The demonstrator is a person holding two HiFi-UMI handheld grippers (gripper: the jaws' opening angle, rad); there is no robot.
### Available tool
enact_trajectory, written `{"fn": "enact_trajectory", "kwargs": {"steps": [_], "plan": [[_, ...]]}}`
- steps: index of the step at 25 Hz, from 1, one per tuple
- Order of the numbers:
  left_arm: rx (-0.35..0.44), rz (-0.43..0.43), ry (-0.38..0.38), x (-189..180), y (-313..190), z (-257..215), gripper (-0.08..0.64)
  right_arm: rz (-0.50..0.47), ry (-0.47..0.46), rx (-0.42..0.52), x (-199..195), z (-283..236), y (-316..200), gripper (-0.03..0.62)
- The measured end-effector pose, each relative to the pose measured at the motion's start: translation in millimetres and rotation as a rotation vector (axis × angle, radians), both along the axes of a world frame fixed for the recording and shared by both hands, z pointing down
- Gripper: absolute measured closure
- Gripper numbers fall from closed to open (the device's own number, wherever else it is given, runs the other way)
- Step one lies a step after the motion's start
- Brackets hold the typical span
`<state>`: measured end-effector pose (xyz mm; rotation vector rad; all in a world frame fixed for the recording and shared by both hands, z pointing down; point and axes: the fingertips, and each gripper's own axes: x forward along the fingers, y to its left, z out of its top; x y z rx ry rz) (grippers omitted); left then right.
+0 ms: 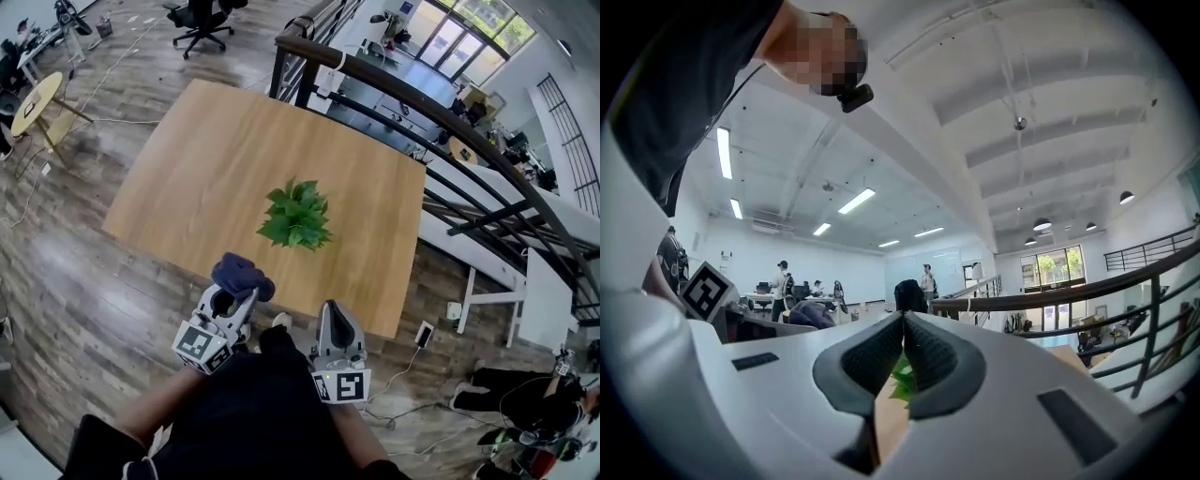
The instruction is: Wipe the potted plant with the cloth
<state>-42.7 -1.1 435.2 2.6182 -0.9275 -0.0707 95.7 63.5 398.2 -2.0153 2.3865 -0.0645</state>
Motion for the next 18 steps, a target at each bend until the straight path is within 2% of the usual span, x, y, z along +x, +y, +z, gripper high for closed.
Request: {"fn": "enact_trajectory", "kwargs": {"steps": [5, 8, 13, 18], "plan": [[0.010, -0.004, -0.075, 14.9, -7.9, 31.3, 0.416, -0.008, -0.017, 0.003, 29.6, 16.0, -4.5, 0.574], [0.037, -0.014, -0.128, 26.5, -12.7, 47.4, 0.416, -0.048, -0.024, 0.012, 43.1, 19.6, -13.5, 0.574], [0.033, -0.048, -0.204, 43.4, -23.4, 78.5, 0.416, -0.121, -0.013, 0.011, 57.0, 35.4, -37.4, 0.574], [-0.024, -0.111, -0.270, 40.4, -23.9, 110.1, 0.416, -0.180, -0.002, -0.019, 62.4, 63.4, -50.7, 0.572]]}}
